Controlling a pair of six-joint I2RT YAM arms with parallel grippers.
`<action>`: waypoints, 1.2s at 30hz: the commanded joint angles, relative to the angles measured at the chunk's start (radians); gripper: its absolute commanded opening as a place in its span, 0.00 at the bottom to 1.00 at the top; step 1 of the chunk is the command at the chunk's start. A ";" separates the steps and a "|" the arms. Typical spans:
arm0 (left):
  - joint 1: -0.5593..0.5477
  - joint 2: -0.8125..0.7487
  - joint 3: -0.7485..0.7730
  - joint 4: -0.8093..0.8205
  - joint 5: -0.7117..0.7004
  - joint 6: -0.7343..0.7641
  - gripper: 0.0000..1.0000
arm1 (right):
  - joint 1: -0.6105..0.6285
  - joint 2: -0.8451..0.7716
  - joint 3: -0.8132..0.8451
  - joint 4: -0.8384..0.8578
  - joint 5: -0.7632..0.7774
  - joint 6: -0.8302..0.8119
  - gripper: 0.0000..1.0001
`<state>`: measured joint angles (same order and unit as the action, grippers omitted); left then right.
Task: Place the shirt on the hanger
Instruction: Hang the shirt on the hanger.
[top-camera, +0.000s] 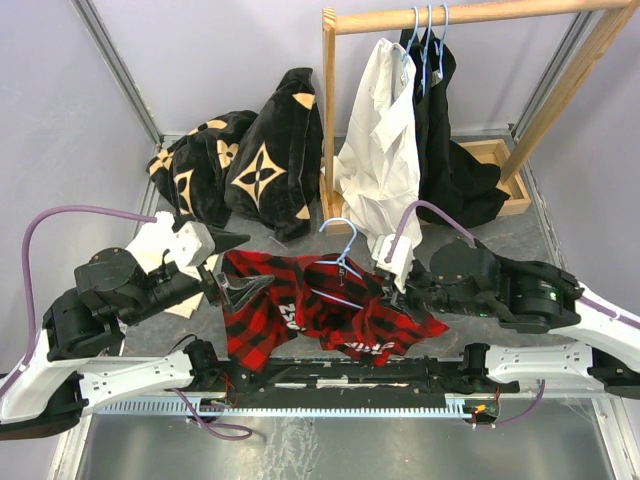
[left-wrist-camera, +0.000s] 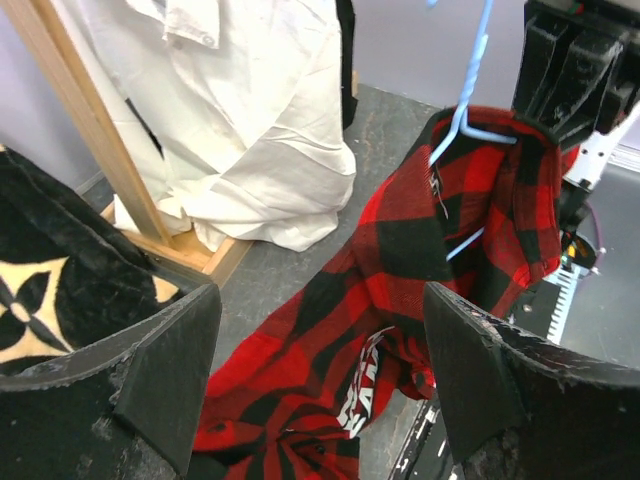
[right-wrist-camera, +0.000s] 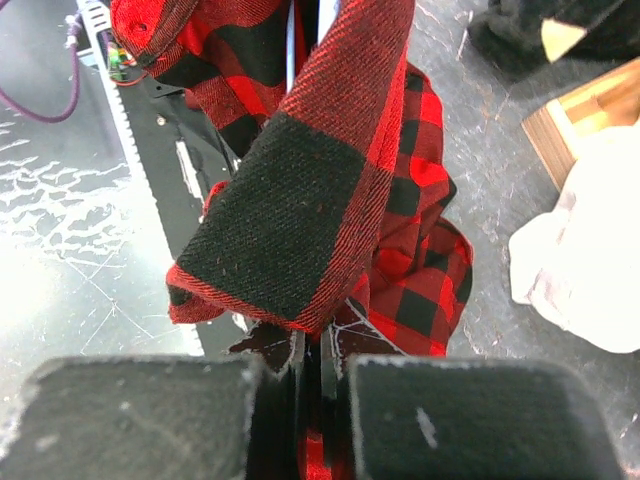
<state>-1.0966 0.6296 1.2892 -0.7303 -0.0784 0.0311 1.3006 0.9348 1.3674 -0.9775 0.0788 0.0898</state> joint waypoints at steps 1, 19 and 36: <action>-0.003 -0.017 -0.010 0.062 -0.075 -0.042 0.87 | -0.002 0.054 0.052 0.073 0.095 0.074 0.00; -0.003 -0.014 -0.095 0.077 -0.255 -0.111 0.86 | -0.001 0.103 -0.077 0.263 0.382 0.157 0.00; 0.200 0.206 -0.144 0.055 -0.346 -0.190 0.98 | -0.203 0.188 0.007 0.175 0.182 0.177 0.00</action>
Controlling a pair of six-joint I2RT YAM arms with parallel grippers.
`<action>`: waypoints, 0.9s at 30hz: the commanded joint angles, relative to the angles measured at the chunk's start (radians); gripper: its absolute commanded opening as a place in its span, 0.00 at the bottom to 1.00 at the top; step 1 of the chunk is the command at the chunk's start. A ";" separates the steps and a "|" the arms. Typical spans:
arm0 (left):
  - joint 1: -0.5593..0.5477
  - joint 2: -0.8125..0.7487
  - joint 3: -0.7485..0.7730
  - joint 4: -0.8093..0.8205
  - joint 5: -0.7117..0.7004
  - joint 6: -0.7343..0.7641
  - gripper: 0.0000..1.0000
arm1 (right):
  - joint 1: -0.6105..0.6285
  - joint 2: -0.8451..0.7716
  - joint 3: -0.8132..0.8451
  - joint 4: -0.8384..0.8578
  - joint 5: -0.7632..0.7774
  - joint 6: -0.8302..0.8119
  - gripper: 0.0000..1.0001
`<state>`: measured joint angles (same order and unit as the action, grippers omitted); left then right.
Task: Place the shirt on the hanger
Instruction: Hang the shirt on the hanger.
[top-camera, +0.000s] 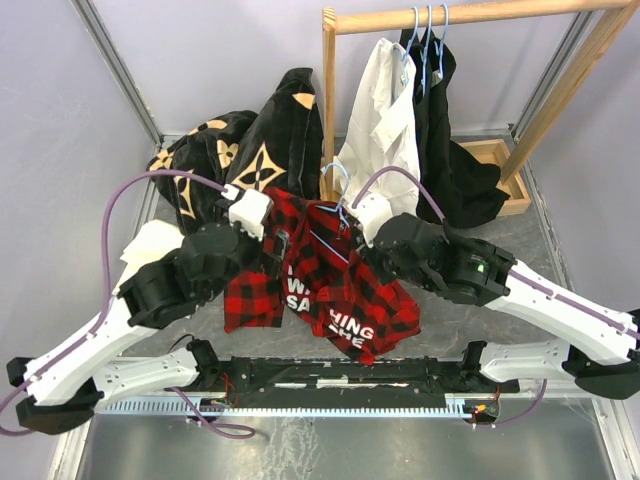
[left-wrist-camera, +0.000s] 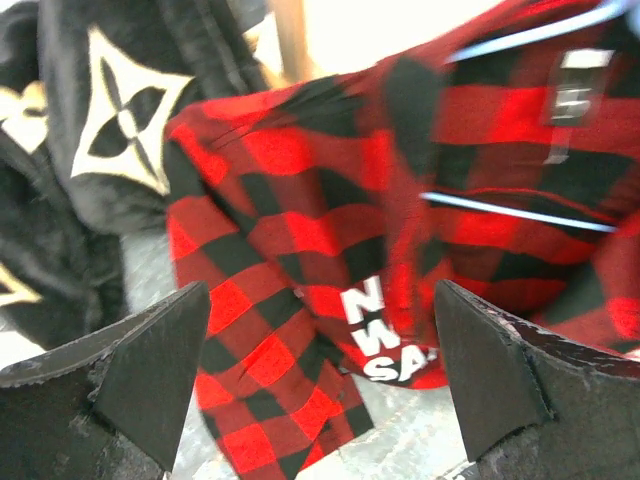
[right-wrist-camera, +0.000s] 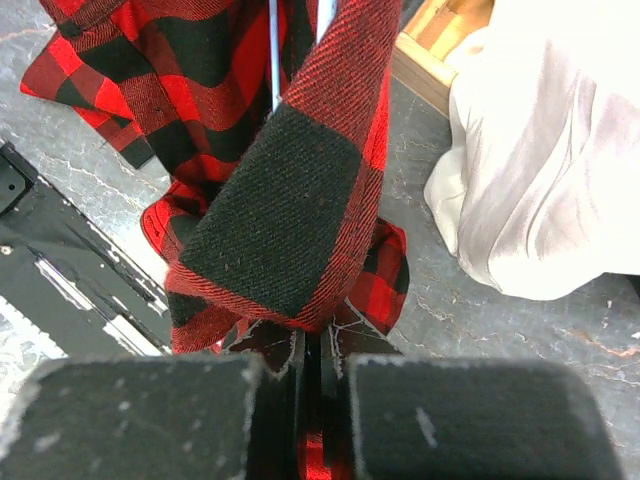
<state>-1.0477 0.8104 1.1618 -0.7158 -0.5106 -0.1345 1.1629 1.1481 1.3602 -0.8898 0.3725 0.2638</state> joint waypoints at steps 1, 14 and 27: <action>0.223 0.035 -0.029 0.055 0.172 -0.020 0.98 | -0.080 -0.022 0.016 0.091 -0.138 -0.007 0.00; 0.673 0.053 -0.066 0.116 0.515 -0.059 0.98 | -0.137 -0.065 0.231 -0.006 -0.188 -0.235 0.00; 0.676 -0.010 -0.020 0.110 0.565 0.017 0.98 | -0.138 0.102 0.971 -0.368 -0.221 -0.472 0.00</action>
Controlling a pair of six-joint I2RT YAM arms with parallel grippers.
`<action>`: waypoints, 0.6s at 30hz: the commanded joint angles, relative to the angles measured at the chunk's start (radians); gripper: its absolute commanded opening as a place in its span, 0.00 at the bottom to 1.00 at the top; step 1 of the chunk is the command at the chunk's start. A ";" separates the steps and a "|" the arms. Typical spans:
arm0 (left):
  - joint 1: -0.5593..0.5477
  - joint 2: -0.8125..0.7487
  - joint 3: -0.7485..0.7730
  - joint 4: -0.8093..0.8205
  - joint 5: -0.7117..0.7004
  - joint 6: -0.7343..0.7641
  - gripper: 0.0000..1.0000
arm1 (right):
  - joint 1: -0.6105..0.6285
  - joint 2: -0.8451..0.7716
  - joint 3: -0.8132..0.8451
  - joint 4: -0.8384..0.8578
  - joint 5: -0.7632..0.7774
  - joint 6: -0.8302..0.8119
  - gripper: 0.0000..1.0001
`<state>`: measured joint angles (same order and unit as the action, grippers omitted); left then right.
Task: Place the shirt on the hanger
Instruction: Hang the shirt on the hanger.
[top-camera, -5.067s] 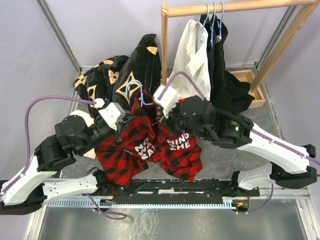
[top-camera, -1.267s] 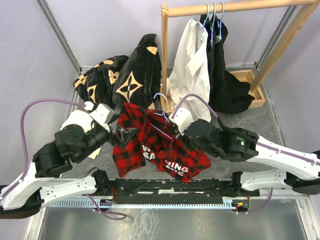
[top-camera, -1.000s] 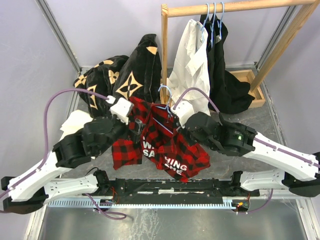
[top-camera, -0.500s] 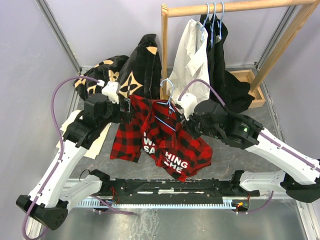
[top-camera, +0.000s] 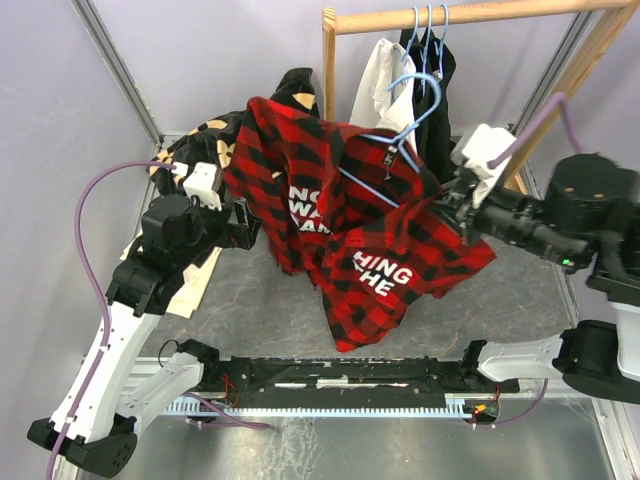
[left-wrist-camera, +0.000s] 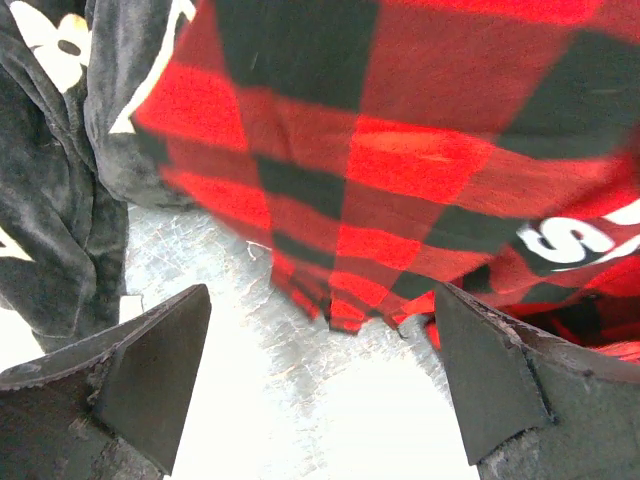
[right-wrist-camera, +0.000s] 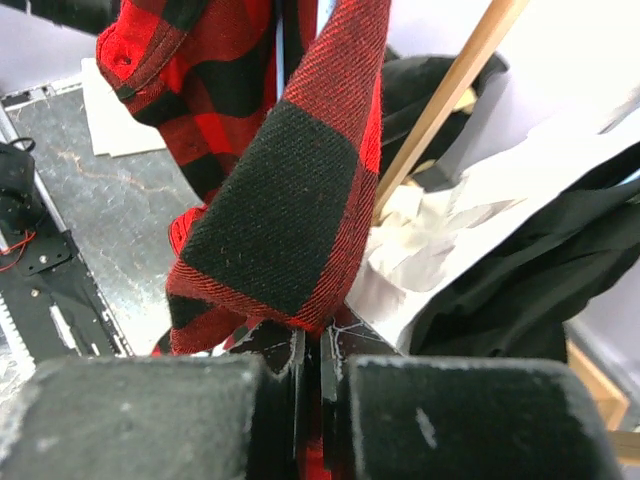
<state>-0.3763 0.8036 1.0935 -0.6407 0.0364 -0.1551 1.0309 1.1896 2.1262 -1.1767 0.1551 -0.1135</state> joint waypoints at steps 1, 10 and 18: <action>0.005 -0.002 0.050 0.033 0.011 0.040 0.98 | -0.006 0.075 0.250 -0.097 0.005 -0.103 0.00; 0.006 -0.016 0.042 0.029 -0.008 0.053 0.98 | -0.005 -0.007 0.067 -0.052 -0.020 -0.092 0.00; 0.006 -0.038 0.002 0.026 0.006 0.051 0.98 | -0.005 -0.160 -0.431 0.093 -0.116 0.000 0.00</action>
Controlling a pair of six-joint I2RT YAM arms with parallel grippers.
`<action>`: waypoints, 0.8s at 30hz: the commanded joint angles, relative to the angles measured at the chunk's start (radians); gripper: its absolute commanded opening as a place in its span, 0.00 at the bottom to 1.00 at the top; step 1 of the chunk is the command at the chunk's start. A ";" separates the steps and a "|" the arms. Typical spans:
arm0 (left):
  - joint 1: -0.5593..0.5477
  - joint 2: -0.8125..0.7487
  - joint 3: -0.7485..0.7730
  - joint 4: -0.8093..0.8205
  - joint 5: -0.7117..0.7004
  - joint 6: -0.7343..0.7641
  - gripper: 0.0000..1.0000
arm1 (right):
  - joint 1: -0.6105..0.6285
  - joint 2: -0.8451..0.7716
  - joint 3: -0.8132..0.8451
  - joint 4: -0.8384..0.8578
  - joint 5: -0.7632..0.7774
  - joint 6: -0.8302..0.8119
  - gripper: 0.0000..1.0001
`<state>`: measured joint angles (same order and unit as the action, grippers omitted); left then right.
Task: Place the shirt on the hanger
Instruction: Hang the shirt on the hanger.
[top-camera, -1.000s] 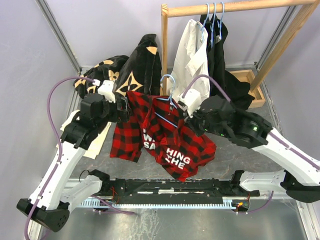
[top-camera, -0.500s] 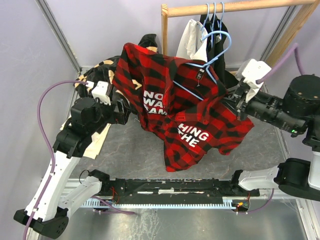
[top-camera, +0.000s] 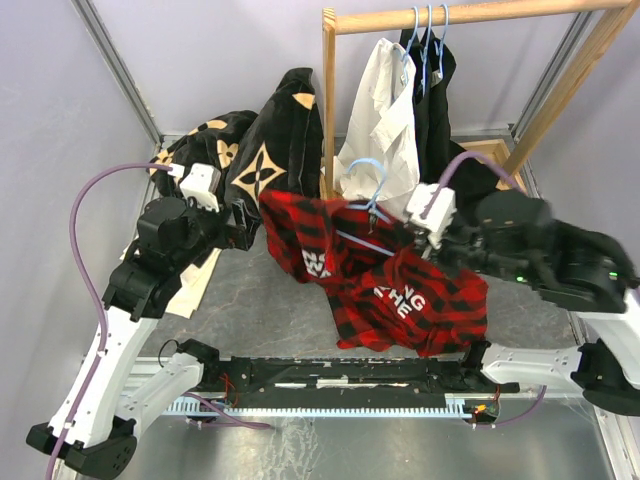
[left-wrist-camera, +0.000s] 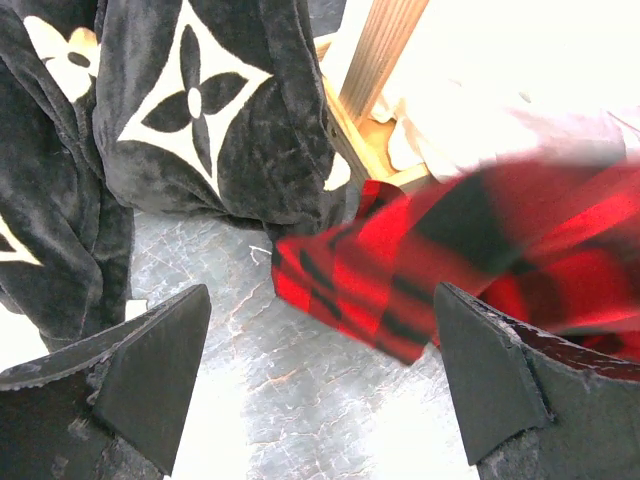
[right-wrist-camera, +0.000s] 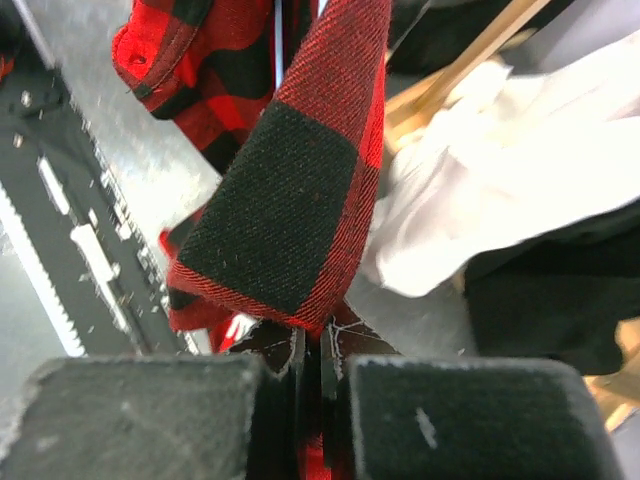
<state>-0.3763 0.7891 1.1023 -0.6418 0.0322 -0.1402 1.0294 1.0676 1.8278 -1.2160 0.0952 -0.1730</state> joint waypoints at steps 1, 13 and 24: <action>0.005 -0.027 -0.012 0.027 0.009 0.036 0.98 | -0.004 -0.048 -0.171 0.138 -0.068 0.069 0.00; 0.005 -0.041 -0.049 0.028 0.017 0.028 0.98 | -0.004 -0.138 -0.450 0.223 -0.180 0.147 0.00; 0.006 -0.028 -0.054 0.027 0.029 0.029 0.97 | -0.004 -0.114 -0.470 0.232 -0.194 0.139 0.00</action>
<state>-0.3763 0.7612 1.0489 -0.6483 0.0368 -0.1402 1.0290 0.9531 1.3567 -1.0611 -0.0792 -0.0444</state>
